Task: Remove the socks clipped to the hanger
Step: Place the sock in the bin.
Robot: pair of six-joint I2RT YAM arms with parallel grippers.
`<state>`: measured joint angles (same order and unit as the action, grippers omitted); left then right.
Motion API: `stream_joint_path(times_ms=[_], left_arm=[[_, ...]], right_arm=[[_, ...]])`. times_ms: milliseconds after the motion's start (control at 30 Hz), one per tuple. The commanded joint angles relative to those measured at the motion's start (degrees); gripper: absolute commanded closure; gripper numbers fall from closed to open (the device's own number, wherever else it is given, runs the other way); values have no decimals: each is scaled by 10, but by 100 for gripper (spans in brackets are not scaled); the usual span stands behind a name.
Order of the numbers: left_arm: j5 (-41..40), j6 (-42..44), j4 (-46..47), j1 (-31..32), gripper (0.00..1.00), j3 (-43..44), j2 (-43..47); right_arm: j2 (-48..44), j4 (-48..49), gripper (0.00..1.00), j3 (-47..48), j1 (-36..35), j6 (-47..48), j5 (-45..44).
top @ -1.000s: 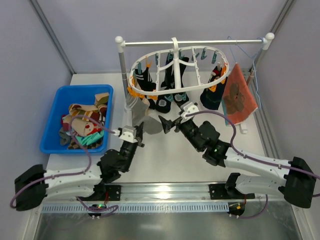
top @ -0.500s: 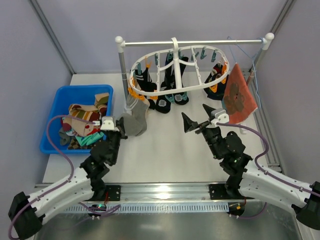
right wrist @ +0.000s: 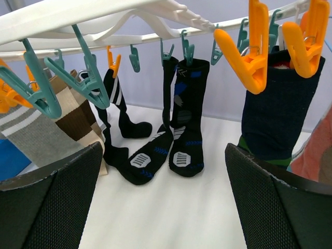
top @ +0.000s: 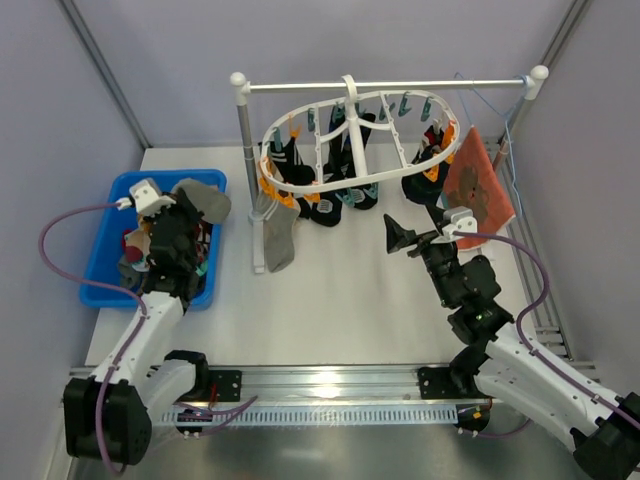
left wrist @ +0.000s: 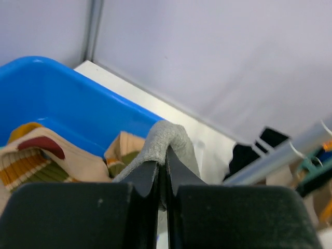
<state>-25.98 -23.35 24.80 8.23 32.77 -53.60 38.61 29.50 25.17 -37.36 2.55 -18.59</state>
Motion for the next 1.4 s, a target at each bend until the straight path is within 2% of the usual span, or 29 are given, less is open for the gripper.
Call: stream_joint_path(times_ms=[0,33,133,400,533,633,833,900,1100,1167,1200,1267,1300,1367], left_arm=[[-9,-70,81,-43,100,8,-60],[-15,-77,116,-49,100,5,-72],[-36,-93,143,-66,100,1,-109],[-95,-92,166,-68,100,-4,-139],[-157,-116,187,-69,100,-10,-180],[-191,-135,248,-68,100,-39,-217],[-231,-149,277,-69,100,-70,-201],[-233,-149,298,-68,100,-84,-191],[-205,-142,278,-68,100,-75,-199],[-184,-137,278,-68,93,-69,-207],[-179,-132,276,-68,78,-67,-207],[-169,-130,266,-66,55,-60,-201],[-168,-125,248,-66,37,-57,-198],[-170,-115,220,-53,30,-48,-180]], right_arm=[[1,14,0,-4,5,-20,29],[1,13,0,-4,6,-19,29],[3,14,0,-4,9,-20,32],[8,12,0,-2,11,-23,42],[16,15,0,0,12,-23,40],[17,14,0,1,12,-23,41],[13,13,0,-2,13,-23,44],[12,12,0,-2,13,-23,47],[16,10,0,1,13,-25,51],[16,8,0,1,13,-25,50],[16,7,0,1,14,-25,51],[14,7,0,1,14,-25,50],[14,6,0,1,14,-25,49],[13,5,1,1,13,-25,49]])
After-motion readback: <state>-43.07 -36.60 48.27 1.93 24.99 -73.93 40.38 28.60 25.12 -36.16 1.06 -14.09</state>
